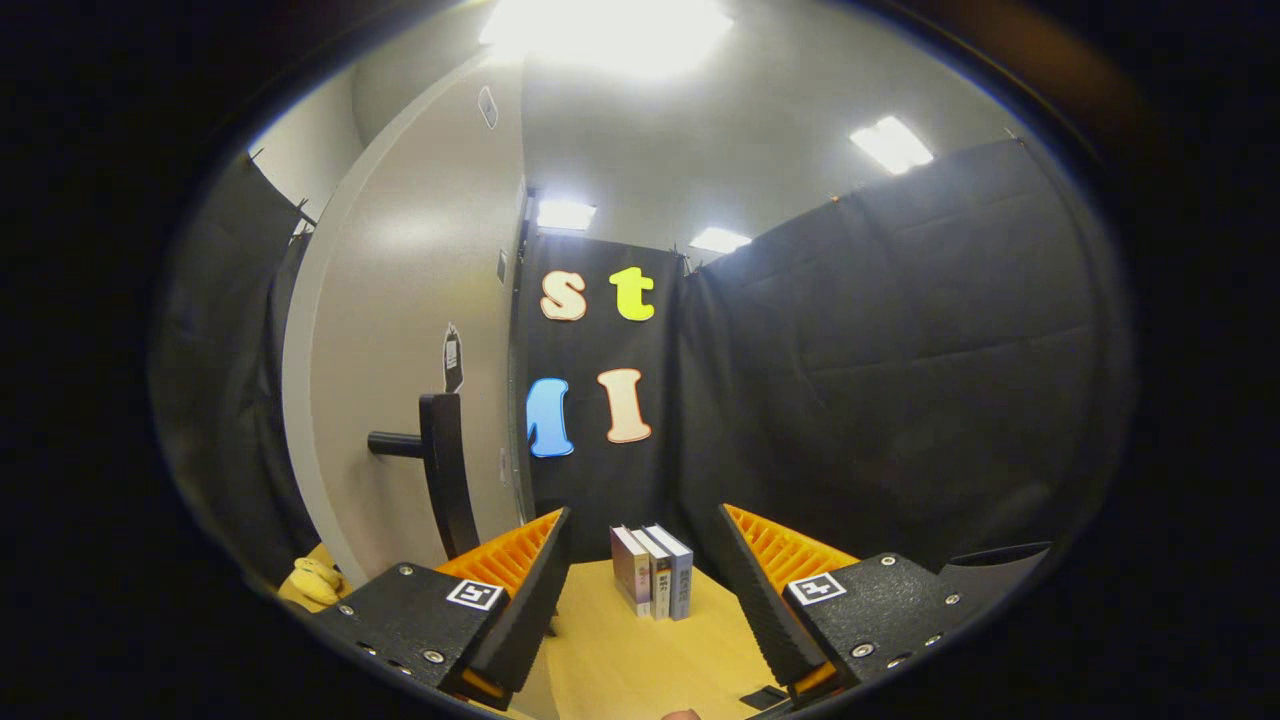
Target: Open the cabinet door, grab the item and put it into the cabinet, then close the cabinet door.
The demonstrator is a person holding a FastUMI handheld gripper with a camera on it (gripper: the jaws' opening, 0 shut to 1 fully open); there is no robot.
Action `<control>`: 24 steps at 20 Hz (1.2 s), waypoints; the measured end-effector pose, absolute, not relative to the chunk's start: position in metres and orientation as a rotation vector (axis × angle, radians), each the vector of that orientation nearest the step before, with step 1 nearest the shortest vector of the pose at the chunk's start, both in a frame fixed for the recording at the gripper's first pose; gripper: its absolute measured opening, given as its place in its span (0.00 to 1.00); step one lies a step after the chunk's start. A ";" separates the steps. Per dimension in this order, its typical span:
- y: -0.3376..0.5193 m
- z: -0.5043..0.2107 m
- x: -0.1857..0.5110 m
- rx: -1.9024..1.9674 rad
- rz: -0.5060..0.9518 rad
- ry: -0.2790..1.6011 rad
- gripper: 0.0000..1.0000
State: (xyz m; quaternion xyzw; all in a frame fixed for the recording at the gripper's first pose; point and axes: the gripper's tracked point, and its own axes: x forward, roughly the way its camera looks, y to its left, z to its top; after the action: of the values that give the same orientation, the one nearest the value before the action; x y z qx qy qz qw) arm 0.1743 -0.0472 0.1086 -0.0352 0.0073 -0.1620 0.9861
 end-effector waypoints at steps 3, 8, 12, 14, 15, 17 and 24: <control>-0.024 0.105 0.182 -0.077 -0.282 0.007 0.88; 0.010 0.105 0.190 -0.097 -0.234 -0.002 0.88; 0.026 0.106 0.199 -0.082 -0.199 0.019 0.88; 0.038 0.107 0.202 -0.084 -0.175 0.019 0.88; 0.042 0.107 0.205 -0.087 -0.165 0.016 0.88; 0.049 0.107 0.211 -0.103 -0.154 0.007 0.89; 0.110 0.077 0.239 -0.090 -0.049 0.064 0.93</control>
State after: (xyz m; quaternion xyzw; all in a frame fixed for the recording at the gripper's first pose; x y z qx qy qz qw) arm 0.2395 0.1095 0.0765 -0.0452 0.0320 -0.0244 0.9982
